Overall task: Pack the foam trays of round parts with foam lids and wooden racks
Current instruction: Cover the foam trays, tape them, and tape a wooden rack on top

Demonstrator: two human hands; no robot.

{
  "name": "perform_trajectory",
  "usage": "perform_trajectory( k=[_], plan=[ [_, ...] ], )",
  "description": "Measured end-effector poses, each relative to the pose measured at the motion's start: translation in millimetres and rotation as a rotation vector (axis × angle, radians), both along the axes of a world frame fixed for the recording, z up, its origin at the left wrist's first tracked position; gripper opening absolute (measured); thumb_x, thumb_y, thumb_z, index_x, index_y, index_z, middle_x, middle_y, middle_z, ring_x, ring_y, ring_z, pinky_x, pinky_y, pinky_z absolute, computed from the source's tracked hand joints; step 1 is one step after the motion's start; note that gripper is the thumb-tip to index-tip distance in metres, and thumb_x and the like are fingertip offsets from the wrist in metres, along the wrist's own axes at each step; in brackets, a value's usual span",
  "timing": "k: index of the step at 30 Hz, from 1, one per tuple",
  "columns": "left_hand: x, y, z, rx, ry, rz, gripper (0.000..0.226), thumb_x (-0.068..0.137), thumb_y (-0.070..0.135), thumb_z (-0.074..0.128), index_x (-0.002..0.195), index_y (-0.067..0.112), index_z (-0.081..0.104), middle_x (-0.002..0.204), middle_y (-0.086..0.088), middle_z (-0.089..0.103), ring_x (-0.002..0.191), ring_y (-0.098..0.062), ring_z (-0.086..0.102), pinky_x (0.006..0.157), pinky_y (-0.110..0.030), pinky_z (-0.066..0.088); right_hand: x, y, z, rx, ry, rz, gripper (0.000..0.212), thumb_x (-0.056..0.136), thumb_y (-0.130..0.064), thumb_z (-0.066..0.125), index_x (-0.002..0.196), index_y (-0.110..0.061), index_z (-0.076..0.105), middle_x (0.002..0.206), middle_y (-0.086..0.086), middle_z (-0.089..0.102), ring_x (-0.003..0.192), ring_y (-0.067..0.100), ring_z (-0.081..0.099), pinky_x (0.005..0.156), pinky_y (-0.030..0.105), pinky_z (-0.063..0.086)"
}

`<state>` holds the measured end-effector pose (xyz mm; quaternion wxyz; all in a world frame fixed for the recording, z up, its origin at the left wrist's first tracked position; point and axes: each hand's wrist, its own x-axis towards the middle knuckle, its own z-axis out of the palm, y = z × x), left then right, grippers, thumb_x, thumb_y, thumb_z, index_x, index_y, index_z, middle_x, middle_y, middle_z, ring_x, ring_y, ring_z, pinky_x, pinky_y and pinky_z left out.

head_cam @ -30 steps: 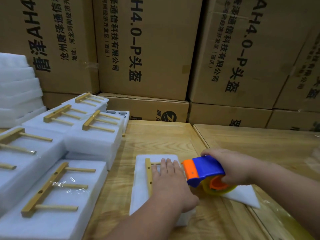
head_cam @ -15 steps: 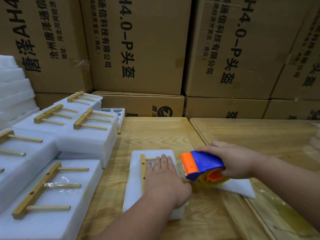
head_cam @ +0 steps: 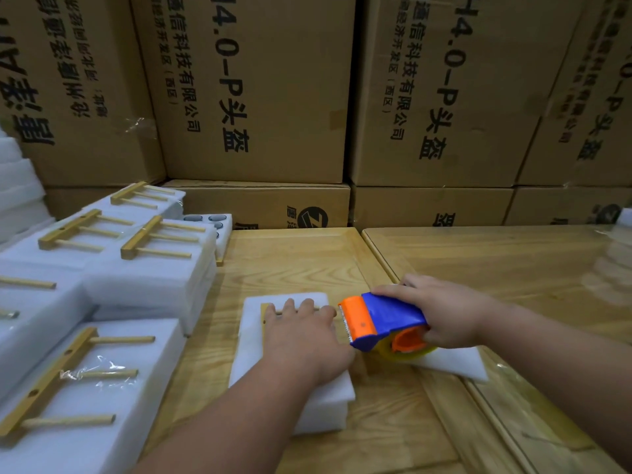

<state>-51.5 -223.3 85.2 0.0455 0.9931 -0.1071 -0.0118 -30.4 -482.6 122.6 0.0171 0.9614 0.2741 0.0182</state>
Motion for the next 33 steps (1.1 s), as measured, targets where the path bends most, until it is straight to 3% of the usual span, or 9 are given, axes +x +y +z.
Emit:
perform_trajectory(
  k=[9, 14, 19, 23, 27, 33],
  plan=[
    [-3, 17, -5, 0.051, 0.029, -0.043, 0.081, 0.077, 0.076, 0.031, 0.154, 0.052, 0.021, 0.171, 0.001, 0.010, 0.156, -0.031, 0.007, 0.123, -0.057, -0.007, -1, 3, 11, -0.062, -0.006, 0.042, 0.097, 0.079, -0.038, 0.062, 0.145, -0.068, -0.002, 0.107, -0.020, 0.035, 0.097, 0.011, 0.049, 0.082, 0.034, 0.050],
    [-5, 16, -6, 0.067, 0.023, -0.044, 0.084, 0.074, 0.077, 0.030, 0.154, 0.053, 0.018, 0.171, 0.002, 0.008, 0.155, -0.031, 0.007, 0.122, -0.058, -0.008, -8, -6, 9, -0.069, -0.010, 0.026, 0.098, 0.078, -0.047, 0.061, 0.145, -0.070, -0.007, 0.112, -0.019, 0.039, 0.098, 0.010, 0.049, 0.075, 0.029, 0.044],
    [-5, 16, -7, 0.100, 0.037, -0.049, 0.085, 0.076, 0.078, 0.026, 0.156, 0.053, 0.012, 0.172, 0.001, 0.002, 0.156, -0.033, 0.000, 0.121, -0.059, -0.011, -23, -43, 18, -0.139, -0.028, -0.061, 0.097, 0.076, -0.055, 0.057, 0.141, -0.075, -0.013, 0.109, -0.022, 0.040, 0.092, 0.006, 0.048, 0.081, 0.028, 0.043],
    [-4, 15, -9, 0.145, 0.032, -0.059, 0.085, 0.079, 0.080, 0.023, 0.157, 0.053, 0.005, 0.172, -0.001, -0.004, 0.156, -0.034, -0.006, 0.119, -0.061, -0.013, -26, -33, 18, -0.177, 0.043, -0.094, 0.095, 0.078, -0.047, 0.057, 0.137, -0.079, -0.010, 0.103, -0.022, 0.037, 0.087, 0.001, 0.044, 0.071, 0.022, 0.034],
    [-5, 14, -10, 0.145, 0.030, -0.054, 0.090, 0.078, 0.087, 0.023, 0.158, 0.052, 0.002, 0.172, -0.001, -0.007, 0.156, -0.034, -0.010, 0.119, -0.062, -0.013, -22, -15, 21, -0.271, 0.106, -0.095, 0.088, 0.083, -0.039, 0.054, 0.138, -0.076, -0.003, 0.104, -0.014, 0.036, 0.090, 0.008, 0.043, 0.078, 0.032, 0.047],
    [-8, 13, -10, 0.145, 0.024, -0.048, 0.093, 0.077, 0.091, 0.022, 0.159, 0.050, 0.002, 0.172, -0.001, -0.006, 0.156, -0.034, -0.008, 0.118, -0.062, -0.014, -18, 37, 34, -0.486, 0.149, -0.077, 0.077, 0.090, -0.039, 0.049, 0.148, -0.067, 0.006, 0.104, -0.005, 0.037, 0.092, 0.018, 0.047, 0.080, 0.039, 0.050]
  ],
)
